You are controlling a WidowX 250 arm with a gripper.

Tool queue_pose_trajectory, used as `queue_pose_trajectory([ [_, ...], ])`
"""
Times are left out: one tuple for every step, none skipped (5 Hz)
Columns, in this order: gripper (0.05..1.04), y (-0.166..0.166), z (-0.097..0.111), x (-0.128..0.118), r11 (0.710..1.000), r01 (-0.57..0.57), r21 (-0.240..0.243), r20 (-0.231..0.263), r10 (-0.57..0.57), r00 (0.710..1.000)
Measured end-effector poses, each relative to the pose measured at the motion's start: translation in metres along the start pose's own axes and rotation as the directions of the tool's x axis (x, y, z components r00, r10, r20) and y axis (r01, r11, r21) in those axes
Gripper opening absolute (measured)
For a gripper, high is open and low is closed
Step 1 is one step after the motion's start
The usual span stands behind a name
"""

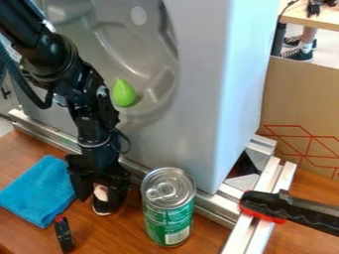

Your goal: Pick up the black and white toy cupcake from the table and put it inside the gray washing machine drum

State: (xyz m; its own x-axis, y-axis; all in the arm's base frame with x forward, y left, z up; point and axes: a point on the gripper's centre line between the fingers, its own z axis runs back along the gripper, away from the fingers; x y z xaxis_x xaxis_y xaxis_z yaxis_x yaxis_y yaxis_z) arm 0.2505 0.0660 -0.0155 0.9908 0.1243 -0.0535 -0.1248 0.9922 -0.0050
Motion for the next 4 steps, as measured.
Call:
queue_pose_trajectory([
  [0.687,0.002,-0.002,0.003,1.0,-0.011,0.01,0.002,0.011,1.0],
  [0.599,0.0,0.006,-0.004,1.0,-0.008,0.003,-0.007,0.008,1.0],
  [0.595,0.005,0.038,-0.008,0.999,-0.001,0.038,0.026,0.0,1.0],
  [0.595,0.009,0.081,-0.012,0.998,0.007,0.067,0.108,-0.014,0.994],
])
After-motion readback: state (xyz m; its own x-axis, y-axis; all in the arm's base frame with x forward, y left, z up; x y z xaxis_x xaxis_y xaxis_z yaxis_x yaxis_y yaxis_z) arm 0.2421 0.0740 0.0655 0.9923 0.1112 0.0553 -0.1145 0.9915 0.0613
